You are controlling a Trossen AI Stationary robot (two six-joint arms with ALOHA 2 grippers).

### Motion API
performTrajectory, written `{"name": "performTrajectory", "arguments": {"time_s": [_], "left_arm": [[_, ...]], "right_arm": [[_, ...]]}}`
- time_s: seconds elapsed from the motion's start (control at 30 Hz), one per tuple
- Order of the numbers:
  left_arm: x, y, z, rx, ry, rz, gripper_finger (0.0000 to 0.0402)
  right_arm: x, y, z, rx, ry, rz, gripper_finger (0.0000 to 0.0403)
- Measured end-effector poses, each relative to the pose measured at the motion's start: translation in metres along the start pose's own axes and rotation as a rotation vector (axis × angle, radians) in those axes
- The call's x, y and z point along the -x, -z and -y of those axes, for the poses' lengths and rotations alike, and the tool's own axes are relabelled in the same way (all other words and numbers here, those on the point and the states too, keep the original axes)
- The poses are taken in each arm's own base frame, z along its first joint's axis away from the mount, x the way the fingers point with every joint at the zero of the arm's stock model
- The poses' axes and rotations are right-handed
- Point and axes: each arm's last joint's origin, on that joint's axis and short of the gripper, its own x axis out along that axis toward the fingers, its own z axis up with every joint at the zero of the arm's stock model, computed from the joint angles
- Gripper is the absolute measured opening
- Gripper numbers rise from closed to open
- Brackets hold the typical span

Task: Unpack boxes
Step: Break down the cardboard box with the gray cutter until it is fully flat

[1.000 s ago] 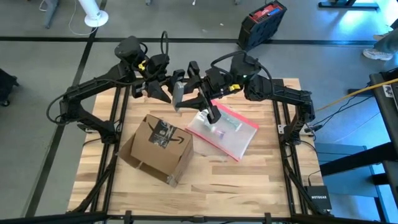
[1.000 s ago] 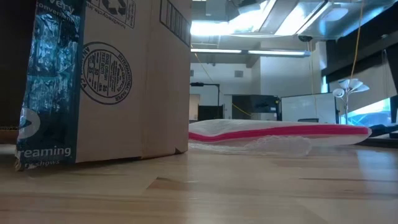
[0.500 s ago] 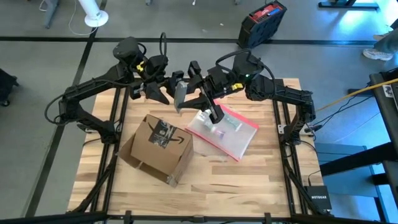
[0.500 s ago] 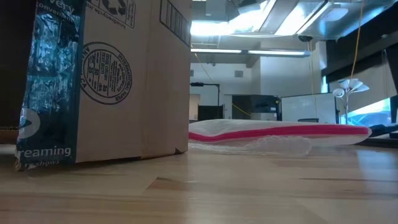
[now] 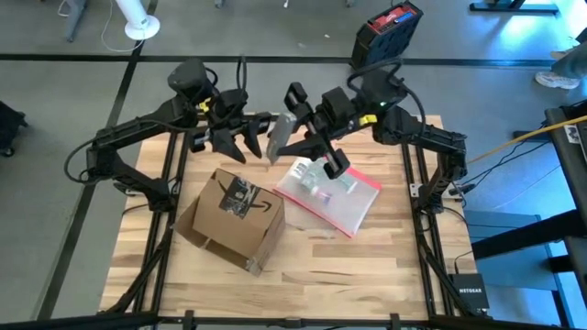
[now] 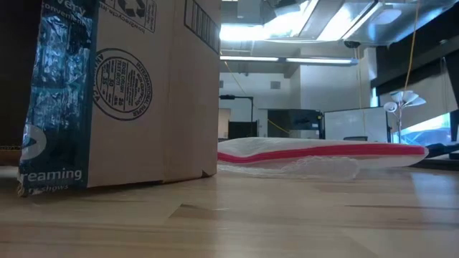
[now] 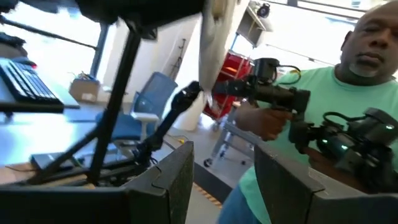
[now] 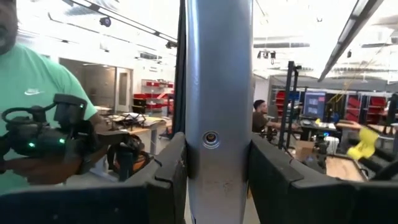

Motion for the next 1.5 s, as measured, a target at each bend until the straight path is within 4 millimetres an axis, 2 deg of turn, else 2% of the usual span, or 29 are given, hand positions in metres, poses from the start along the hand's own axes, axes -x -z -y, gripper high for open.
{"name": "performTrajectory", "arguments": {"time_s": [0.3,0.87,1.5], "left_arm": [[-0.007,-0.003,-0.003,-0.077,-0.036,0.060,0.0156],[-0.010,-0.002,-0.004,-0.074,-0.054,0.078,0.0156],[-0.010,-0.002,-0.004,-0.061,-0.055,0.078,0.0156]], "right_arm": [[-0.008,0.014,0.007,-0.033,0.001,-0.013,0.0124],[-0.009,0.009,0.006,-0.018,-0.009,0.044,0.0124],[-0.012,0.012,0.005,-0.011,-0.020,0.040,0.0124]]}}
